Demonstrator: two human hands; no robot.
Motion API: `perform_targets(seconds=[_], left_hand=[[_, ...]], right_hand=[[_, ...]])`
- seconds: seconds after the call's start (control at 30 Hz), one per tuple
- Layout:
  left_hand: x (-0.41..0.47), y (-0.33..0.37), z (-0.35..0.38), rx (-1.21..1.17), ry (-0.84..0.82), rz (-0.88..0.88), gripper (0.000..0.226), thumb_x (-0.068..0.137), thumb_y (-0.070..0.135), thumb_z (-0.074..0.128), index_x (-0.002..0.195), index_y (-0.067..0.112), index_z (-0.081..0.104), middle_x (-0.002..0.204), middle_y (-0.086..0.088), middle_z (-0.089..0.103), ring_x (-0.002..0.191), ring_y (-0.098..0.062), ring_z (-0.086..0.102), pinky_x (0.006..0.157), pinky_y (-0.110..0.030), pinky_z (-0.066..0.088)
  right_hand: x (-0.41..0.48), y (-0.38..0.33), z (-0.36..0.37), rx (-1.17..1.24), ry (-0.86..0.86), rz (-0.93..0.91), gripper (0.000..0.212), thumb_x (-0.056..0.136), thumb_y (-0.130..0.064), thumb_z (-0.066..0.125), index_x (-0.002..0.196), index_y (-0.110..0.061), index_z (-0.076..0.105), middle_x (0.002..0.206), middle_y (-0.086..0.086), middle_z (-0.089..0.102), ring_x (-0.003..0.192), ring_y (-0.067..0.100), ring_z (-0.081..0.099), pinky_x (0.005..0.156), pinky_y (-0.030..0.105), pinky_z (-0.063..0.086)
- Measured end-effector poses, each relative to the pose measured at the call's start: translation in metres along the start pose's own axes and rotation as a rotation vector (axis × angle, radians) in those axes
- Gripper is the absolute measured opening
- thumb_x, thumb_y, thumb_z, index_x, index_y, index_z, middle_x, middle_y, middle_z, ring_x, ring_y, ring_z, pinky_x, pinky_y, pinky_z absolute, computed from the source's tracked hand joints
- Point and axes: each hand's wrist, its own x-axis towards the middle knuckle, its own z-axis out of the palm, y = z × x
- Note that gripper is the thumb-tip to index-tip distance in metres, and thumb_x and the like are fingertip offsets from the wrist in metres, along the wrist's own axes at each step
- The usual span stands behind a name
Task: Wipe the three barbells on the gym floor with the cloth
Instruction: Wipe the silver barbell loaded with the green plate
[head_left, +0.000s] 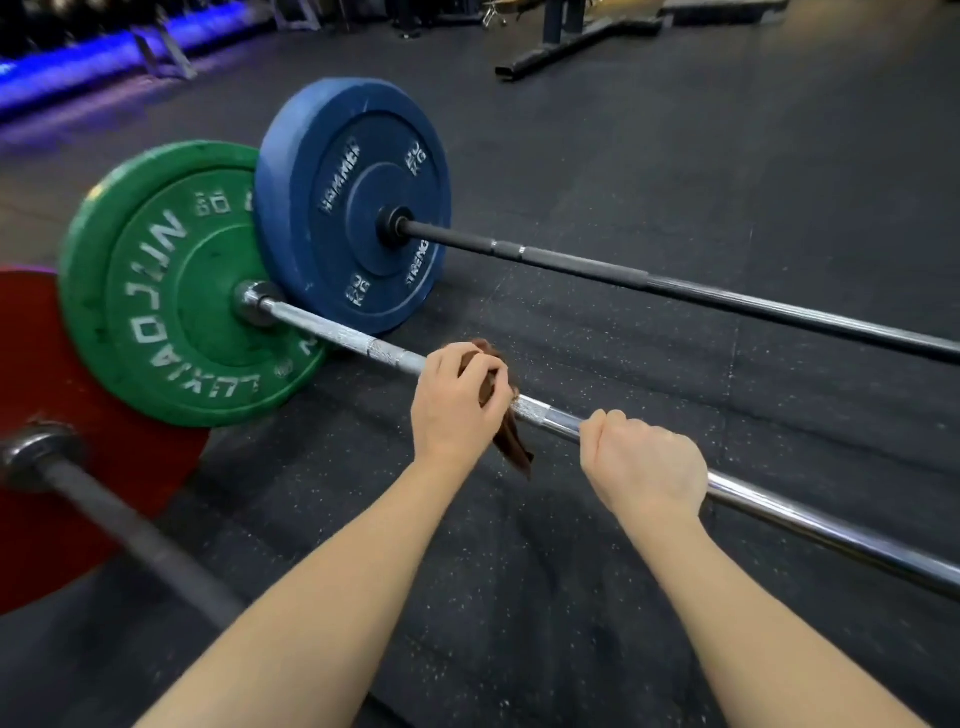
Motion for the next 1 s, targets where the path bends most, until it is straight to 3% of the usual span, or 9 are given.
perform_targets(seconds=[0.1, 0.27, 0.43, 0.6, 0.67, 0.8, 1.0], left_hand=[[0.018, -0.03, -0.009, 0.051, -0.039, -0.013, 0.015, 0.093, 0.033, 0.065, 0.099, 0.022, 0.074, 0.108, 0.003, 0.061, 0.096, -0.019, 0.054, 0.073, -0.034, 0.052], [0.043, -0.069, -0.018, 0.051, -0.082, -0.192, 0.012, 0.095, 0.034, 0.065, 0.1, 0.026, 0.072, 0.109, 0.005, 0.057, 0.103, -0.02, 0.052, 0.079, -0.041, 0.051], [0.061, -0.086, -0.02, 0.06, -0.14, -0.264, 0.014, 0.096, 0.04, 0.061, 0.102, 0.029, 0.07, 0.11, 0.005, 0.056, 0.106, -0.02, 0.054, 0.083, -0.041, 0.05], [0.057, -0.066, -0.013, -0.018, 0.011, -0.432, 0.014, 0.097, 0.041, 0.061, 0.097, 0.03, 0.07, 0.113, 0.01, 0.056, 0.108, -0.014, 0.051, 0.085, -0.037, 0.05], [0.045, -0.05, -0.009, -0.018, 0.08, -0.405, 0.017, 0.095, 0.044, 0.063, 0.094, 0.028, 0.071, 0.111, 0.011, 0.057, 0.107, -0.012, 0.051, 0.085, -0.032, 0.049], [0.029, -0.043, -0.011, -0.015, 0.058, -0.281, 0.018, 0.09, 0.045, 0.068, 0.093, 0.027, 0.071, 0.112, 0.012, 0.056, 0.111, -0.011, 0.05, 0.088, -0.025, 0.044], [0.017, -0.073, -0.027, 0.016, 0.007, -0.136, 0.018, 0.093, 0.032, 0.071, 0.106, 0.02, 0.071, 0.125, 0.004, 0.056, 0.12, -0.014, 0.052, 0.093, -0.022, 0.042]], right_hand=[[-0.001, -0.002, -0.002, 0.004, 0.007, 0.017, 0.056, 0.076, -0.021, -0.01, 0.081, -0.021, 0.045, 0.068, -0.004, 0.05, 0.05, 0.026, 0.039, 0.047, 0.03, 0.016], [0.0, -0.002, -0.003, 0.053, 0.017, 0.046, 0.06, 0.07, -0.018, -0.016, 0.079, -0.018, 0.043, 0.063, -0.002, 0.044, 0.044, 0.022, 0.027, 0.047, 0.03, 0.016], [-0.001, -0.004, 0.0, 0.053, 0.001, 0.067, 0.044, 0.077, -0.016, -0.004, 0.066, -0.016, 0.039, 0.05, -0.002, 0.031, 0.039, 0.018, 0.017, 0.046, 0.026, 0.013], [0.0, -0.001, 0.003, 0.035, 0.063, 0.017, 0.056, 0.07, -0.017, -0.017, 0.074, -0.019, 0.039, 0.062, -0.003, 0.041, 0.047, 0.023, 0.032, 0.047, 0.03, 0.015], [0.0, -0.002, 0.0, 0.031, 0.08, 0.014, 0.052, 0.07, -0.016, -0.015, 0.073, -0.019, 0.037, 0.061, -0.004, 0.04, 0.045, 0.02, 0.027, 0.047, 0.03, 0.016], [-0.003, -0.002, -0.004, -0.002, 0.023, 0.013, 0.021, 0.079, -0.01, 0.011, 0.07, -0.019, 0.027, 0.061, -0.004, 0.035, 0.044, 0.018, 0.025, 0.047, 0.028, 0.016], [-0.002, -0.003, 0.001, 0.054, 0.073, 0.047, 0.049, 0.08, -0.019, -0.008, 0.071, -0.019, 0.04, 0.06, -0.002, 0.041, 0.048, 0.025, 0.035, 0.048, 0.03, 0.011]])
